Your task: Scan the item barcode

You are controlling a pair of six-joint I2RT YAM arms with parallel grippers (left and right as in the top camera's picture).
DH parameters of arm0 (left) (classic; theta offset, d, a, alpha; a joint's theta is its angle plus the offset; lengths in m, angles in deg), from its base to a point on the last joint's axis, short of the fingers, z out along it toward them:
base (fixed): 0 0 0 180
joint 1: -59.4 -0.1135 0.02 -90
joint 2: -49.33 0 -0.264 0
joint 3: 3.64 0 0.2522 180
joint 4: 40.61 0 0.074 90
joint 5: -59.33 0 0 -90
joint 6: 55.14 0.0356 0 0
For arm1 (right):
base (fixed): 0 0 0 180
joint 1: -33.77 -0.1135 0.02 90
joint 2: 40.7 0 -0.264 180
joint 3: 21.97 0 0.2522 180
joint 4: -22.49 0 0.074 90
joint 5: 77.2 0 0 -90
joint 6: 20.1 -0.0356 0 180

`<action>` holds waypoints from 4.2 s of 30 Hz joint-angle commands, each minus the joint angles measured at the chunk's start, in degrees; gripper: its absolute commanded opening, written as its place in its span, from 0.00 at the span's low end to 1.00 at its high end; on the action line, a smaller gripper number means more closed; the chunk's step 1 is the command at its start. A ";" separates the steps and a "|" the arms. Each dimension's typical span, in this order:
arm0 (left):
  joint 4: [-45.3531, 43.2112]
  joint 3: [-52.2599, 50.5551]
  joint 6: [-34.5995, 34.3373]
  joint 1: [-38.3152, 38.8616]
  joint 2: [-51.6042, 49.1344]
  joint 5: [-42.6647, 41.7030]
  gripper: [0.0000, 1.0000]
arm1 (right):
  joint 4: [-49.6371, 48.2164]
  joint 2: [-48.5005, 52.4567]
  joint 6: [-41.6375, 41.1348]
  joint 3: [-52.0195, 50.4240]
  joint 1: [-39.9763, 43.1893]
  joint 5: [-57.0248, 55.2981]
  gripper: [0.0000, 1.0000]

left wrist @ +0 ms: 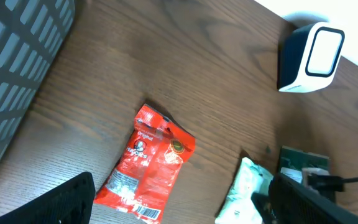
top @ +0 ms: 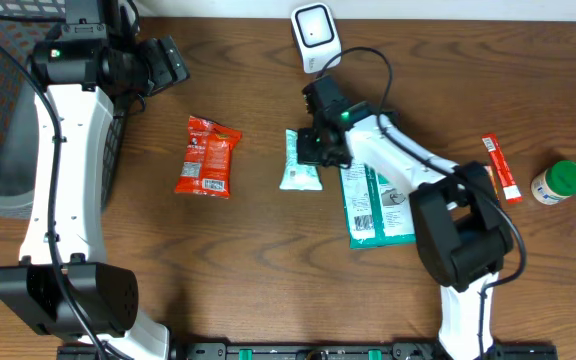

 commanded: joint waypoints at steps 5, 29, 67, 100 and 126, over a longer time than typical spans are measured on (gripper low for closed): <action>0.13 1.38 0.76 -0.15 0.98 0.37 0.89 | 3.41 -5.79 12.98 -0.28 7.21 23.10 0.01; 11.65 0.09 -1.99 0.85 0.96 -13.07 0.90 | 7.61 -5.99 22.73 -0.28 11.58 45.20 0.01; 8.46 -0.90 0.50 18.51 -0.94 -13.18 0.73 | -4.96 -5.99 14.80 -0.20 10.86 77.77 0.01; 3.98 -0.90 0.31 19.26 -1.95 -13.14 0.23 | -29.92 -5.99 -8.00 -0.20 7.19 73.24 0.02; 4.37 -0.87 5.77 5.22 -1.92 -48.89 0.07 | -33.99 -6.43 -7.96 -0.20 11.65 78.42 0.56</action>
